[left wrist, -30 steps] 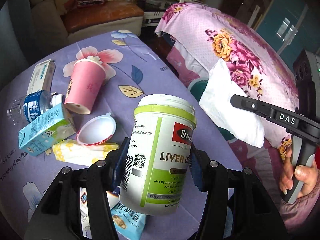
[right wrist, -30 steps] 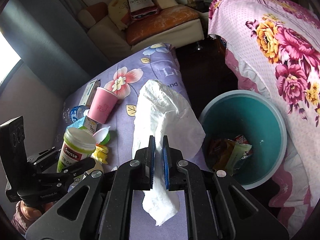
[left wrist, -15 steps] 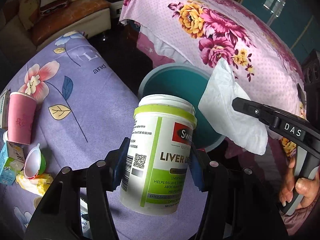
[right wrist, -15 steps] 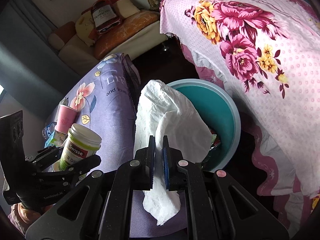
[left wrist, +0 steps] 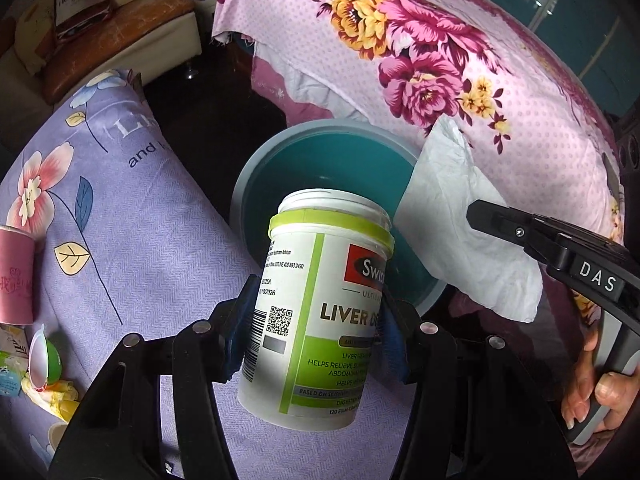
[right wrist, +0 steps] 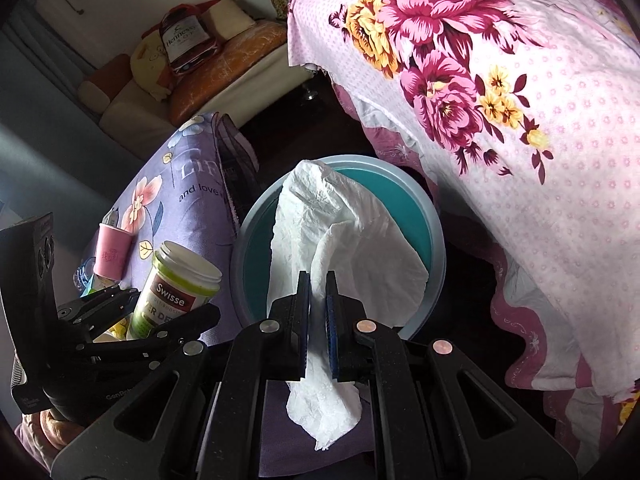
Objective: Collect trash
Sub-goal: 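Carry the tissue and Swisse bottle over the teal bin, then open both grippers to drop the tissue and bottle into the bin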
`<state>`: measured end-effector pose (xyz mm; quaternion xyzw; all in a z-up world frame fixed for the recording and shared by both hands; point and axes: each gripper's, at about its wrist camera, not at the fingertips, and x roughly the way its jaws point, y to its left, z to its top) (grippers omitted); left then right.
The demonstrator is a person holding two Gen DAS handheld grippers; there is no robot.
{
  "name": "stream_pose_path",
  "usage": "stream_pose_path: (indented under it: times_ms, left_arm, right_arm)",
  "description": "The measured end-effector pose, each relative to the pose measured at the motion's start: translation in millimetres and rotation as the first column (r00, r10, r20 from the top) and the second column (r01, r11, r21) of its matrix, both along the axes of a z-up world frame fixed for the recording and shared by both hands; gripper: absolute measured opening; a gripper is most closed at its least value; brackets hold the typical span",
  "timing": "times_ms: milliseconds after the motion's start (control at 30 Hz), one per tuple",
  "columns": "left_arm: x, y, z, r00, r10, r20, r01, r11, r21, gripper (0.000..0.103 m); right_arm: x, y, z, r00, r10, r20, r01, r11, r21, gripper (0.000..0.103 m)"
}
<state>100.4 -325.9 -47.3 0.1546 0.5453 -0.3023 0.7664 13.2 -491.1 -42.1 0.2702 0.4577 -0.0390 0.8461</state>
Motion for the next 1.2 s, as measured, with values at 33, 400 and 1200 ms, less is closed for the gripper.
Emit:
stream_pose_path:
  times_ms: [33,400,1200]
  left_arm:
    - [0.2,-0.1,0.0,1.000,0.002,0.000,-0.002,1.000,-0.003,0.057]
    - [-0.1,16.8,10.9,0.999,0.042,0.029,-0.041,0.999,-0.028,0.090]
    - [-0.7,89.9,10.7,0.988,0.149,-0.049,-0.154,0.981,-0.116,0.092]
  right_arm:
    - [0.5,-0.5,-0.4,1.000,-0.001,-0.002,0.001,1.000,-0.001,0.008]
    - [5.7,2.9,-1.5,1.000,0.001,-0.013,-0.001,1.000,-0.008,0.008]
    - [27.8,35.3,-6.5,0.994,0.023,-0.102,-0.027,0.999,-0.040,0.074]
